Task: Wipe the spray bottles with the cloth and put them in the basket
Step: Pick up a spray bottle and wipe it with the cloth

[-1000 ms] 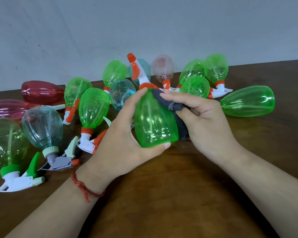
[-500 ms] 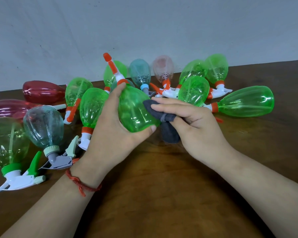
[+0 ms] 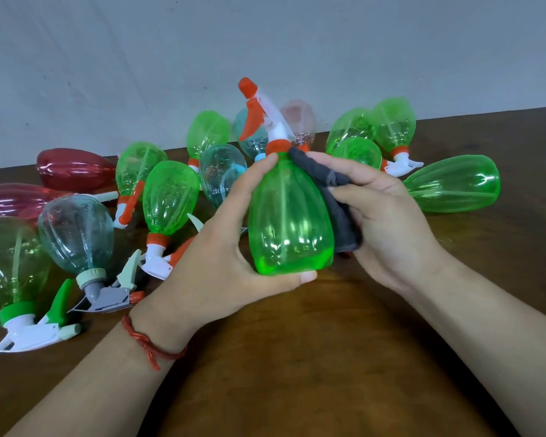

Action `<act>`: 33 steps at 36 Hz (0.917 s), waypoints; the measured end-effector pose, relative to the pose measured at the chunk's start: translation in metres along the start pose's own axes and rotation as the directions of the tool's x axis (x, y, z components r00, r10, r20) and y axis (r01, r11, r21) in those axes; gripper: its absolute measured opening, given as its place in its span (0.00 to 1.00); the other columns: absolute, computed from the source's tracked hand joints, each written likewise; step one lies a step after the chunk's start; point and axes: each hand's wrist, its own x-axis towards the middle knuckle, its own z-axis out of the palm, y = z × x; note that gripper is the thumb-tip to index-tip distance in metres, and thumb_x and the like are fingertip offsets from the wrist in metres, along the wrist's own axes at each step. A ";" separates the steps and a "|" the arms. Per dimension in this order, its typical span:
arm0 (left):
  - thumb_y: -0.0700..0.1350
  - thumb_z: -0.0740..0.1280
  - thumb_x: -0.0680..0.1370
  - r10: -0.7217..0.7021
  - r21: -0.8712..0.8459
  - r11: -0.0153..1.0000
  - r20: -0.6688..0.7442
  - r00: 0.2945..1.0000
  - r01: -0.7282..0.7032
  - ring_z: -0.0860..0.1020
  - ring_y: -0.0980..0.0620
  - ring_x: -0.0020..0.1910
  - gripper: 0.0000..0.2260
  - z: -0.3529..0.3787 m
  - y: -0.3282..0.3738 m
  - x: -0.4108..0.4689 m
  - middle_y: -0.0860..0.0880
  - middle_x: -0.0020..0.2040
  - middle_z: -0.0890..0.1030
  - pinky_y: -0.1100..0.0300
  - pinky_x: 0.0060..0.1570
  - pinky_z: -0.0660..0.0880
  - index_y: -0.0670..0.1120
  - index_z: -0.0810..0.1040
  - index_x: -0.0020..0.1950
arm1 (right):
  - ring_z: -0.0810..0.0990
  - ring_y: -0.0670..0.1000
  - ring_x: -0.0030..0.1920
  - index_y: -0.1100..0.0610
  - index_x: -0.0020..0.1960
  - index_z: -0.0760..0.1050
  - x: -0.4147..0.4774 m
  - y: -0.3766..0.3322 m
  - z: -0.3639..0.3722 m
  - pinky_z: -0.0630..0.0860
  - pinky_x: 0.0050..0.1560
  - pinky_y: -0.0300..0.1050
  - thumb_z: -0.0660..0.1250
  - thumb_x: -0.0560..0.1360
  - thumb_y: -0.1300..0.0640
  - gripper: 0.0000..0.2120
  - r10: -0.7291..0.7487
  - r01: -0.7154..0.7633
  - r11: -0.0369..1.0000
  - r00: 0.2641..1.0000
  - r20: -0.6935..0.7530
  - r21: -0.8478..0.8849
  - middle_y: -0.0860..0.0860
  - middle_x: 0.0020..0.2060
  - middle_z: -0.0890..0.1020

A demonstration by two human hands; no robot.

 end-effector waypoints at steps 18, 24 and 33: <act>0.49 0.85 0.68 -0.036 -0.009 0.999 -0.244 0.969 0.034 0.74 0.62 0.74 0.49 0.001 -0.003 0.003 0.62 0.76 0.72 0.71 0.68 0.72 0.50 0.63 0.84 | 0.83 0.57 0.66 0.55 0.58 0.87 -0.002 0.006 0.006 0.74 0.74 0.58 0.66 0.78 0.69 0.17 -0.124 0.125 0.982 0.992 0.020 -0.141 0.56 0.60 0.87; 0.49 0.85 0.69 -0.124 -0.035 0.992 -0.342 0.932 0.119 0.75 0.67 0.70 0.48 -0.007 -0.012 0.006 0.70 0.70 0.74 0.69 0.68 0.72 0.52 0.64 0.84 | 0.81 0.47 0.68 0.54 0.57 0.87 -0.005 0.007 0.009 0.73 0.74 0.46 0.66 0.77 0.70 0.18 -0.165 0.187 0.946 0.981 0.103 -0.266 0.46 0.60 0.86; 0.55 0.84 0.70 -0.133 0.082 0.981 -0.377 0.917 0.176 0.70 0.70 0.73 0.48 -0.007 -0.012 0.006 0.64 0.76 0.70 0.72 0.71 0.67 0.53 0.62 0.84 | 0.81 0.48 0.69 0.57 0.62 0.83 -0.009 0.006 0.005 0.73 0.75 0.52 0.65 0.79 0.74 0.19 -0.247 0.297 0.864 0.954 0.171 -0.406 0.51 0.63 0.86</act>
